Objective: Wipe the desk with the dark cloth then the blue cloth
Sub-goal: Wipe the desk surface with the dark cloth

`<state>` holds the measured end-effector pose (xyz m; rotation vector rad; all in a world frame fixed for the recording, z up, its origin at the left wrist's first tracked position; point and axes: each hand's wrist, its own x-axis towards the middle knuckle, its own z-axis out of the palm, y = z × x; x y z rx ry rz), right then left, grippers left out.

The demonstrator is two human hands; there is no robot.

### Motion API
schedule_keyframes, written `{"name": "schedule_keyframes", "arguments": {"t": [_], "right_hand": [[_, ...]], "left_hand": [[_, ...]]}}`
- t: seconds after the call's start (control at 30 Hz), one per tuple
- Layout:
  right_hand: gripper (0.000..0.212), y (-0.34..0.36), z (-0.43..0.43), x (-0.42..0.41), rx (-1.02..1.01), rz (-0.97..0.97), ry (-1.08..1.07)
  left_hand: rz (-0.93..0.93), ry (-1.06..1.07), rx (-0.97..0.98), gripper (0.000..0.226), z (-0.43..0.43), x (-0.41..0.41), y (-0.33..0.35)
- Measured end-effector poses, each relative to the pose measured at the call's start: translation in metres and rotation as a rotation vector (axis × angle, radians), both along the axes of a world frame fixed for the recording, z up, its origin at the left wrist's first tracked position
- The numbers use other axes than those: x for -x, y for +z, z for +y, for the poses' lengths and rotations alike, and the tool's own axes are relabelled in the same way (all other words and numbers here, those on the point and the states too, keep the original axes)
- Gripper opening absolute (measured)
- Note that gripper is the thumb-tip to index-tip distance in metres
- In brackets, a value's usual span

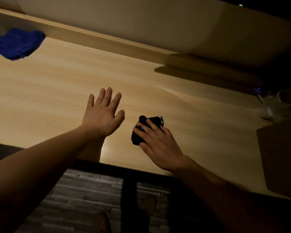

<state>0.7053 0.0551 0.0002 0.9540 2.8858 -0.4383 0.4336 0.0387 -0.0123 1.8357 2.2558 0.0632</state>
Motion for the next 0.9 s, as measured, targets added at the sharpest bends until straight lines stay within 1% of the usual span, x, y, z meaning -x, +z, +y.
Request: {"name": "schedule_keyframes", "arguments": {"t": [0.17,0.2,0.27,0.33,0.4,0.47,0.53,0.57,0.6,0.67,0.7,0.73,0.77,0.83,0.9], "right_hand": [[0.055,-0.003,-0.051,-0.006,0.057,0.024,-0.018],[0.055,-0.003,-0.060,-0.006,0.069,0.030,-0.027],[0.054,-0.002,-0.077,-0.006,0.087,0.043,-0.060],[0.051,0.001,-0.092,-0.004,0.128,0.063,-0.098],[0.048,0.010,-0.104,0.001,0.196,0.083,-0.131],[0.046,0.026,-0.112,0.012,0.243,0.082,-0.147],[0.044,0.046,-0.117,0.030,0.218,0.080,-0.118],[0.042,0.057,-0.119,0.042,0.194,0.088,-0.098],[0.041,0.067,-0.121,0.055,0.166,0.098,-0.078],[0.042,0.085,-0.122,0.081,0.112,0.114,-0.038],[0.044,0.094,-0.121,0.094,0.099,0.113,-0.011],[0.045,0.102,-0.119,0.106,0.095,0.102,0.018],[0.048,0.109,-0.116,0.118,0.096,0.083,0.050],[0.054,0.121,-0.108,0.140,0.087,0.070,0.118],[0.064,0.130,-0.098,0.160,0.097,0.100,0.151]], "left_hand": [[-0.059,-0.021,-0.007,0.077,0.000,0.005,0.000],[-0.086,-0.021,-0.037,0.076,-0.001,0.007,0.000],[-0.164,-0.011,-0.166,0.071,-0.009,0.005,0.005],[-0.284,0.043,-0.288,0.060,-0.029,-0.006,0.016],[-0.498,0.131,-0.313,0.044,-0.063,-0.020,0.026],[-0.815,0.278,-0.269,0.029,-0.101,-0.028,0.036],[-1.105,0.497,-0.181,0.029,-0.133,-0.032,0.048],[-1.242,0.607,-0.108,0.032,-0.144,-0.031,0.055],[-1.421,0.712,-0.007,0.036,-0.152,-0.029,0.063],[-1.836,0.839,0.189,0.038,-0.162,-0.021,0.080],[-2.006,0.863,0.215,0.036,-0.165,-0.015,0.090],[-2.123,0.893,0.191,0.033,-0.165,-0.007,0.097],[-2.195,0.915,0.154,0.032,-0.164,0.001,0.105],[-2.254,0.936,0.081,0.039,-0.162,0.021,0.114],[-2.281,0.919,0.048,0.048,-0.157,0.041,0.119]]}}
